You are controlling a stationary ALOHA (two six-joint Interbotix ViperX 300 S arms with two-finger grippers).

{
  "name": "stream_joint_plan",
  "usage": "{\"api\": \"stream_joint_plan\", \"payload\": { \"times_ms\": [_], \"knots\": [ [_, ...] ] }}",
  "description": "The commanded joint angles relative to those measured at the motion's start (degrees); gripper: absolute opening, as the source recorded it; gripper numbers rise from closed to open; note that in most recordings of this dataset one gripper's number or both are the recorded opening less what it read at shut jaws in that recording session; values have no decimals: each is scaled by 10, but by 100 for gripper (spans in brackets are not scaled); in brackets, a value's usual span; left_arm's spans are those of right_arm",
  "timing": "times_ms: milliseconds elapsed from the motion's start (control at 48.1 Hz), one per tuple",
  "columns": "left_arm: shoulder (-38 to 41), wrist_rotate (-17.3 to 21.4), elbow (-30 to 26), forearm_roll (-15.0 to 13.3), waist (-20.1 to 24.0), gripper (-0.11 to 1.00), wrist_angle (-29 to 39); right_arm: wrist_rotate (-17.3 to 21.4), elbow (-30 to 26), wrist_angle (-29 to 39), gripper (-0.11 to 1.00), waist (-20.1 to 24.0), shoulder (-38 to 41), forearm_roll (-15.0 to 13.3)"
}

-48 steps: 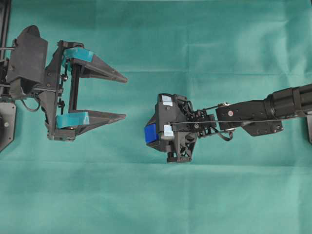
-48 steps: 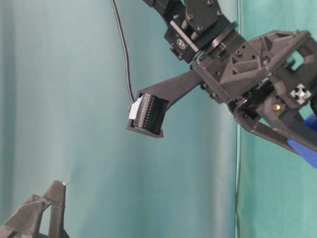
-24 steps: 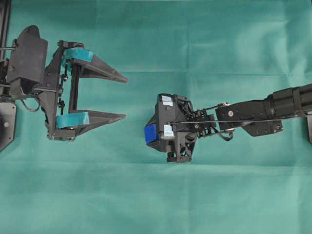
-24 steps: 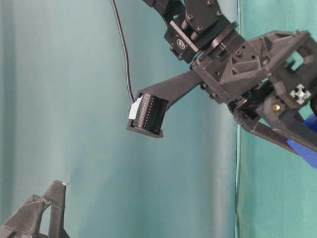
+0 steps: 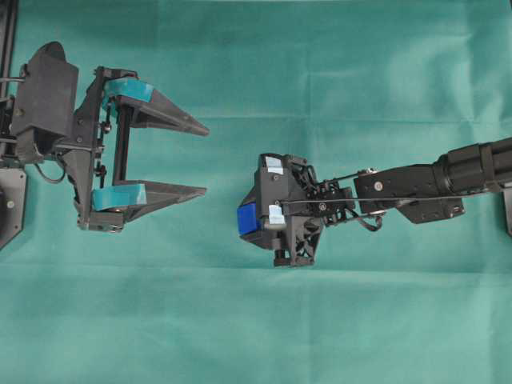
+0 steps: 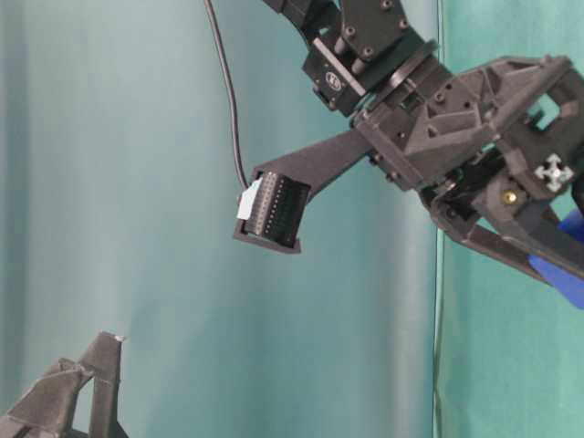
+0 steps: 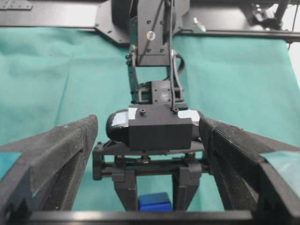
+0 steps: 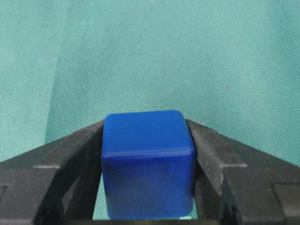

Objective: Handover the blue block to the right arm after grasping it with the left arm, then place it in the designated position.
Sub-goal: 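Lower the cube with the right gripper onto the white-marked spot, then open the right gripper to release the cube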

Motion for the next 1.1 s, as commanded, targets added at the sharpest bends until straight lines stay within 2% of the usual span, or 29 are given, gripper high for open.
{"api": "stream_joint_plan", "payload": {
  "times_ms": [0, 707, 728, 832, 895, 936, 1082],
  "knots": [
    [-3, 0, -13, 0, -1, 100, -4, -1, -12, -3, 54, -1, -10, -1],
    [-3, 0, -13, 0, -1, 100, -3, 0, -21, -2, 54, 4, -10, -3],
    [-3, 0, -13, 0, -1, 100, -3, 0, -21, -3, 56, 4, -10, -2],
    [-3, 0, -13, 0, -1, 100, -3, 0, -24, -5, 82, 4, -10, 0],
    [-3, 0, -12, 0, -1, 100, -3, 0, -24, -5, 92, 4, -10, 1],
    [-3, 0, -12, 0, -2, 100, -3, 0, -24, -5, 94, 4, -10, 1],
    [-3, 0, -12, 0, -1, 100, -3, 0, -25, -5, 92, 4, -10, 2]
  ]
}}
